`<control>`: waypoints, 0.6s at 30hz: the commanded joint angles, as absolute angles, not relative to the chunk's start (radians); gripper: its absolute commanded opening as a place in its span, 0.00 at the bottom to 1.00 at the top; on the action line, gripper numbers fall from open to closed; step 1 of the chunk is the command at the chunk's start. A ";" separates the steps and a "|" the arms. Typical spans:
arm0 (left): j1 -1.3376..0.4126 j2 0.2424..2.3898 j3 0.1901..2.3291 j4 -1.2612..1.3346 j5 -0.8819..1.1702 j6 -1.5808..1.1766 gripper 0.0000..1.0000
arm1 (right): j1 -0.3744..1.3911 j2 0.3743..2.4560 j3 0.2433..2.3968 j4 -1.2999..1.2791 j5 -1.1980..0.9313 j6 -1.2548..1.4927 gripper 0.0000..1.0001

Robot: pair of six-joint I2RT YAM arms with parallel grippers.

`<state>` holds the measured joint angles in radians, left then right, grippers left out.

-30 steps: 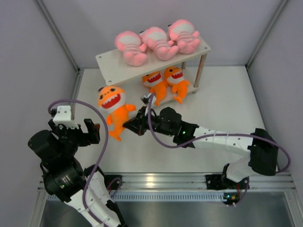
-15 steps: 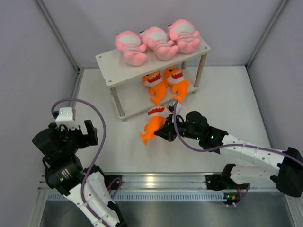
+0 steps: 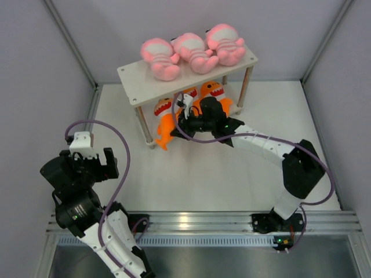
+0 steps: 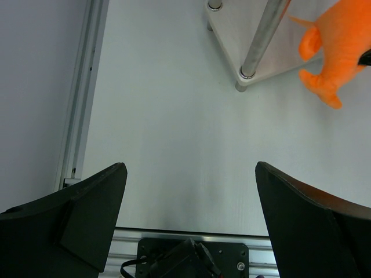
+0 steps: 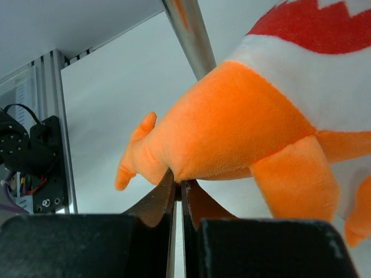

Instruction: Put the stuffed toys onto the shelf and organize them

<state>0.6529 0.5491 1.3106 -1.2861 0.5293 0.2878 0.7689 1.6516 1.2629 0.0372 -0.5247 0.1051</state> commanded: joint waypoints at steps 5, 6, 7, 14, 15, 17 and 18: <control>0.653 0.543 1.304 -1.243 0.534 0.316 0.99 | 0.718 1.848 1.359 0.139 -0.615 0.152 0.00; 0.655 0.545 1.302 -1.241 0.534 0.316 0.98 | 0.712 1.883 1.361 0.158 -0.617 0.161 0.00; 0.655 0.543 1.302 -1.241 0.535 0.314 0.99 | 0.703 1.900 1.365 0.163 -0.620 0.170 0.02; 0.657 0.542 1.304 -1.244 0.537 0.318 0.99 | 0.681 1.994 1.454 0.103 -0.623 0.205 0.10; 0.655 0.543 1.304 -1.244 0.535 0.318 0.99 | 0.680 1.997 1.460 0.103 -0.621 0.215 0.11; 0.657 0.540 1.305 -1.243 0.538 0.316 0.99 | 0.660 2.011 1.476 0.098 -0.612 0.271 0.12; 0.657 0.538 1.305 -1.243 0.543 0.314 0.99 | 0.643 2.014 1.485 0.101 -0.614 0.297 0.13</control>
<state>0.6529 0.5491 1.3060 -1.2858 0.5301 0.2958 0.6849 2.0083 1.4021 0.0494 -0.5953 0.2142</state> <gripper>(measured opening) 0.984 0.122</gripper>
